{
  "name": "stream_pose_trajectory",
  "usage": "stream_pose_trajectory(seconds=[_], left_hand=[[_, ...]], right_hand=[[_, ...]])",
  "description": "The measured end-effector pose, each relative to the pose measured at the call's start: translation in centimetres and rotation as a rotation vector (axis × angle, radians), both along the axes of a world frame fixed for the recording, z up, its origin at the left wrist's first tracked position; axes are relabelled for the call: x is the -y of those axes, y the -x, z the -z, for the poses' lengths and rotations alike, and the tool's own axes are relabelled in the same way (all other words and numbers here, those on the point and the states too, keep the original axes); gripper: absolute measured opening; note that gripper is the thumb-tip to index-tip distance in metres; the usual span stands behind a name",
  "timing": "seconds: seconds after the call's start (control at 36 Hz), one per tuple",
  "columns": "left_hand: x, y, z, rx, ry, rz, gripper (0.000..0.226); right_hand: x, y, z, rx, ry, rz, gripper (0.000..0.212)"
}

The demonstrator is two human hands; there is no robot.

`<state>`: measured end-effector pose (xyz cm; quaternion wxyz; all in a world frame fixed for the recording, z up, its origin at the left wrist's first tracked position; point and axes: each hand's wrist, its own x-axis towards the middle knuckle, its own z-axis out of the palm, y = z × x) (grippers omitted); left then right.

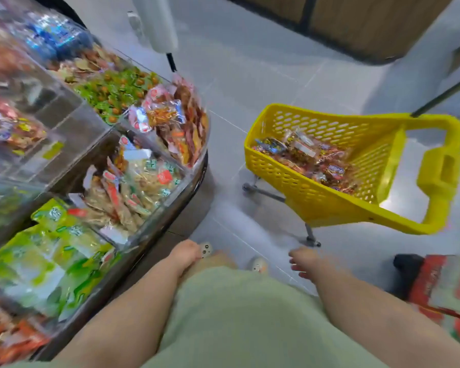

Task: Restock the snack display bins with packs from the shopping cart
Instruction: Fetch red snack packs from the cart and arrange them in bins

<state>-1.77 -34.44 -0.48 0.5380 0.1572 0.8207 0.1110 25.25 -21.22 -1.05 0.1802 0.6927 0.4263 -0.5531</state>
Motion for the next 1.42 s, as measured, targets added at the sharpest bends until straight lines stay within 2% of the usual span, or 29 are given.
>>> stream_pose_trajectory(seconds=[0.08,0.14,0.25,0.36,0.42,0.53,0.67,0.78,0.86,0.94,1.03,1.08,1.14,1.19,1.22,1.25,1.28,1.33,1.42], left_hand=[[-2.4,-1.6,-0.5,0.013,0.026,0.069,0.029],[-4.6,-2.0,-0.6,0.012,0.039,0.115,0.023],[-9.0,-2.1,-0.1,0.021,0.048,0.057,0.013],[-13.2,-2.3,0.3,0.061,0.087,0.128,0.014],[-15.1,-2.5,0.5,0.06,0.099,0.171,0.015],[-19.4,-2.1,0.6,0.069,0.072,0.273,0.015],[-26.5,0.2,0.4,0.118,0.055,0.341,0.011],[-32.1,2.2,0.5,0.099,0.05,0.381,0.016],[-35.8,3.3,1.1,0.045,0.024,0.432,0.011],[-38.5,3.9,1.9,0.017,-0.007,0.457,0.015],[-40.4,4.3,2.7,-0.075,-0.012,0.512,0.017],[-41.4,4.5,3.4,-0.146,-0.008,0.512,0.015],[-42.1,4.8,4.5,-0.168,-0.002,0.452,0.03],[-42.9,5.0,5.8,-0.172,0.004,0.404,0.04],[-43.3,5.1,6.3,-0.159,0.005,0.387,0.033],[-43.6,5.2,7.2,-0.142,0.007,0.373,0.016],[-43.9,5.1,7.8,-0.123,0.003,0.37,0.002],[-44.5,5.1,9.4,-0.091,0.018,0.378,0.008],[-45.3,4.6,11.3,-0.124,0.044,0.347,0.035]], right_hand=[[1.3,-4.0,0.0,0.032,0.1,0.238,0.009],[1.3,-5.4,-0.1,0.014,0.13,0.359,0.011],[-1.0,-7.2,0.2,-0.027,0.053,0.539,0.021],[-3.4,-7.9,-0.2,-0.054,0.001,0.689,0.032],[-4.2,-7.8,-0.4,-0.062,0.004,0.728,0.033],[-6.3,-6.8,-0.4,-0.064,0.042,0.8,0.018],[-11.0,-4.2,-1.0,-0.105,0.021,0.826,0.018],[-15.8,-2.0,-2.0,-0.175,-0.013,0.857,0.013],[-19.6,-0.5,-2.3,-0.189,-0.077,0.892,0.023],[-22.9,0.7,-1.7,-0.188,-0.117,0.898,0.037],[-25.4,2.1,-0.4,-0.12,-0.124,0.82,0.033],[-26.8,3.2,0.8,-0.093,-0.107,0.756,0.019],[-28.0,4.2,2.1,-0.065,-0.086,0.665,0.013],[-29.0,4.9,3.7,-0.062,-0.132,0.473,0.013],[-29.3,5.0,4.6,-0.051,-0.157,0.399,0.009],[-29.6,5.1,5.2,-0.045,-0.165,0.348,0.008],[-29.8,5.2,6.0,-0.037,-0.169,0.312,0.018],[-30.6,5.7,7.2,-0.003,-0.161,0.223,0.032],[-32.1,6.5,9.0,0.014,-0.267,0.065,0.037]])
